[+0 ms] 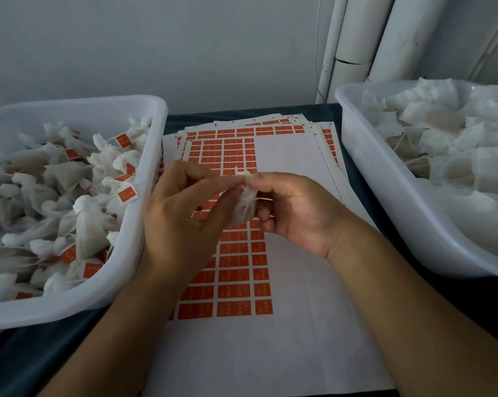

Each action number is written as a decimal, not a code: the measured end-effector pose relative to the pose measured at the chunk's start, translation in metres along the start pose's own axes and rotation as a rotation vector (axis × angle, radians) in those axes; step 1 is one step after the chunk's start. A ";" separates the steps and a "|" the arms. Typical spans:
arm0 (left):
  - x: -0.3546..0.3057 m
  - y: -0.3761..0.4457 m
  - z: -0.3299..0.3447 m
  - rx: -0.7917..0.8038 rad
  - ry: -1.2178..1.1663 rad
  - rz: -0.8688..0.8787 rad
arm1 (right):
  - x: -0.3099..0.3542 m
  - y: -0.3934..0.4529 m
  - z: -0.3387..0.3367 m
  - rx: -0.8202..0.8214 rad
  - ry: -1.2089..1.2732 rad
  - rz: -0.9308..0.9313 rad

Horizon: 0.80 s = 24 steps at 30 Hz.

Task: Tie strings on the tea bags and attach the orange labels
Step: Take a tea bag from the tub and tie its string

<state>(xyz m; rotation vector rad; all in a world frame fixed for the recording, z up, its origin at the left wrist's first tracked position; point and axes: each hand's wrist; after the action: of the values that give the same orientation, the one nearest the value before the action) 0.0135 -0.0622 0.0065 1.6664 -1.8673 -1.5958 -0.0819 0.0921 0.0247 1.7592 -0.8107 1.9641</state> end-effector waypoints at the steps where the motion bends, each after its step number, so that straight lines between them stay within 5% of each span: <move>1: 0.001 0.000 0.000 0.013 0.024 0.017 | 0.000 0.000 0.000 0.000 -0.005 0.005; 17: 0.011 0.000 -0.003 0.106 0.132 0.227 | 0.002 -0.001 -0.013 0.035 -0.161 0.119; 24: 0.009 -0.001 0.003 0.107 0.129 0.181 | 0.000 0.000 -0.017 0.088 -0.112 0.165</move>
<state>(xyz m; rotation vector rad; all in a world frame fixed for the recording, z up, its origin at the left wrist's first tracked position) 0.0082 -0.0675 0.0002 1.5484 -2.0037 -1.3097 -0.0946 0.1031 0.0234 1.9229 -0.9473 2.0487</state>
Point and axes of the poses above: each hand's wrist, its own y-axis towards the middle knuckle, its own z-axis out of the palm, x = y × z, and after that the axes turned 10 degrees about -y, right-handed
